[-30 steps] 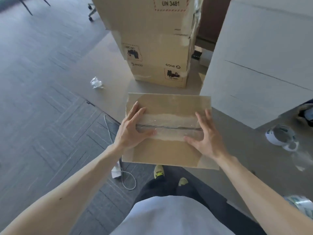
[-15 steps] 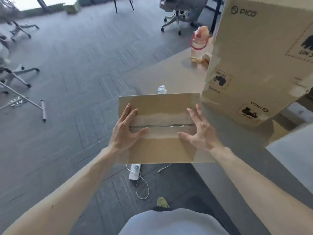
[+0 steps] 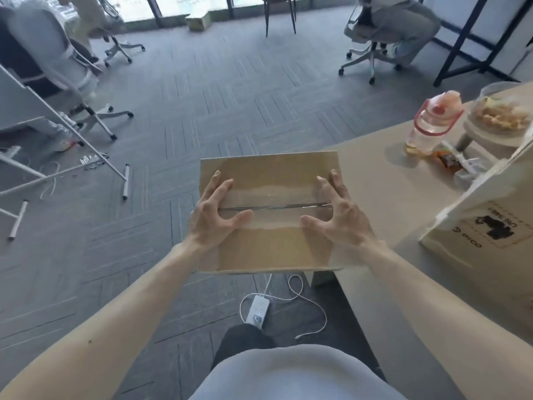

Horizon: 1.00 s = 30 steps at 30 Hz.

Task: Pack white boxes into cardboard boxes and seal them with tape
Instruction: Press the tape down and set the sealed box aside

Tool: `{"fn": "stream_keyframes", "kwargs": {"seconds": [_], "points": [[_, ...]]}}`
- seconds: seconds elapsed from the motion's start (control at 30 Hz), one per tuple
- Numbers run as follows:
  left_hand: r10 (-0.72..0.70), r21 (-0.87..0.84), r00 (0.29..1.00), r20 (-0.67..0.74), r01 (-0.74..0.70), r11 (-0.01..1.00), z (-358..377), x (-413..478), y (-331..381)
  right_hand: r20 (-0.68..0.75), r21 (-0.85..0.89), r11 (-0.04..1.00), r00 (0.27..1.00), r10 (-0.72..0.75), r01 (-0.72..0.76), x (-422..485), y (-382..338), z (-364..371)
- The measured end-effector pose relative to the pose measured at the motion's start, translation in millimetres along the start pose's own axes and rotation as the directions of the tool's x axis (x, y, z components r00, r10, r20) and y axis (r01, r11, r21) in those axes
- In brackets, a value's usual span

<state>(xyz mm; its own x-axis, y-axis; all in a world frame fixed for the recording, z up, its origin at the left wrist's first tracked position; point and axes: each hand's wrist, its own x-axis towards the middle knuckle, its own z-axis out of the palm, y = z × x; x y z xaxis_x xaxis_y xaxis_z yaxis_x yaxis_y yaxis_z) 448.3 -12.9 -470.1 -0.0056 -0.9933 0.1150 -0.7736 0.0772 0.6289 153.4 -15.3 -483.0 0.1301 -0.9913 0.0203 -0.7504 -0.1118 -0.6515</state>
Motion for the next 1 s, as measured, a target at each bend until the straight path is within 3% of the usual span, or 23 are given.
{"fn": "stream_keyframes", "kwargs": {"seconds": [0.27,0.5,0.77,1.0], "points": [[-0.038,0.035,0.999,0.001,0.038,0.999,-30,101,-46,0.045,-0.006,1.0,0.999,0.001,-0.001,113,-34,22],[0.026,-0.026,0.996,0.089,-0.024,0.999,-42,238,-126,-0.022,0.037,0.996,0.997,0.076,-0.075,238,-55,78],[0.151,-0.027,0.96,0.234,-0.149,0.988,-90,422,-199,-0.139,0.098,0.97,0.962,0.236,-0.224,376,-118,124],[0.278,-0.014,0.892,0.358,-0.292,0.956,-76,560,-190,-0.232,0.143,0.923,0.895,0.382,-0.357,456,-116,123]]}}
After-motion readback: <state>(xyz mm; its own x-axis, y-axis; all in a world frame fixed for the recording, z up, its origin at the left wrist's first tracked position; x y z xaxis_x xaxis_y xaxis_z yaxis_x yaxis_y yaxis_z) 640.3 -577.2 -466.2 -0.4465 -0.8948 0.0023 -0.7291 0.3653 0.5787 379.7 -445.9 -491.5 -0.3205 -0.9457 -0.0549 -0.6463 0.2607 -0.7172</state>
